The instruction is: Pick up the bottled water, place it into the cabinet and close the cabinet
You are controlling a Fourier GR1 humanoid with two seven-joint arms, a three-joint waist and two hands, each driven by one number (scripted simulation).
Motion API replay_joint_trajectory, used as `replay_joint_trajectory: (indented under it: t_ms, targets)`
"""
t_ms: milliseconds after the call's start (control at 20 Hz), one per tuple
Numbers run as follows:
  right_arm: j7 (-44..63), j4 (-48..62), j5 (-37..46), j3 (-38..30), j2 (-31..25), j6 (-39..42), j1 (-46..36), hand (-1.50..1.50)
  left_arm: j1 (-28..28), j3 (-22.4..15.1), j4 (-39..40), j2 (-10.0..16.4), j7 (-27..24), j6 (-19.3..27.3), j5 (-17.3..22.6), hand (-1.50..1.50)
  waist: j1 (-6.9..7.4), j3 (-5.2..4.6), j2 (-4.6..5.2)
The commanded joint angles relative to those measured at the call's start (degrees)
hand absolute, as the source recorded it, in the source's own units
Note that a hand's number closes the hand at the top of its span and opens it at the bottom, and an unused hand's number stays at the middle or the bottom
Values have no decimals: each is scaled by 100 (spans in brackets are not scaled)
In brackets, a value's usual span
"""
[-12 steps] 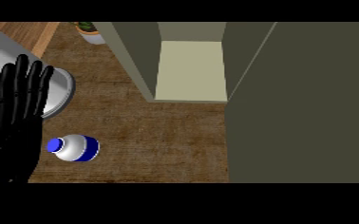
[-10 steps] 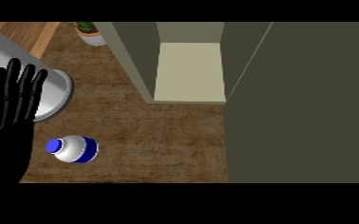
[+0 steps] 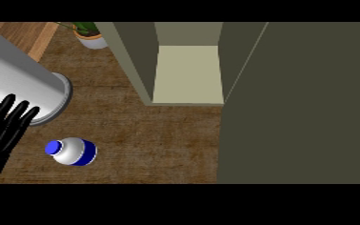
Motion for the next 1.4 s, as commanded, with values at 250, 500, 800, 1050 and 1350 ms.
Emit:
replay_joint_trajectory:
  t_ms: [250, 500, 800, 1050, 1350]
  targets:
    - [1154, -1743, -277, 402, -53, -33, 1105, -150, 1203, 1011, -256, 445, 284, -1098, 1349, -150, -30, 2, -2]
    - [772, -1973, -700, 127, -168, 379, 1840, -150, 1514, 1551, -227, 495, 358, -1384, 1496, -150, -57, 5, -4]
    - [21, -1963, -198, 701, 163, 628, 2759, -150, 1305, 1312, 87, -128, 232, -1474, 534, -150, -124, 4, -7]
    - [-178, -2042, -139, 708, 78, 723, 2925, -150, 933, 1422, 643, -409, -46, -1428, -33, -150, -111, 2, 0]
    - [-315, -2193, 38, 923, 60, 765, 3354, -150, 298, 1370, 1704, -524, -584, -1478, -1114, -150, -147, -3, 7]
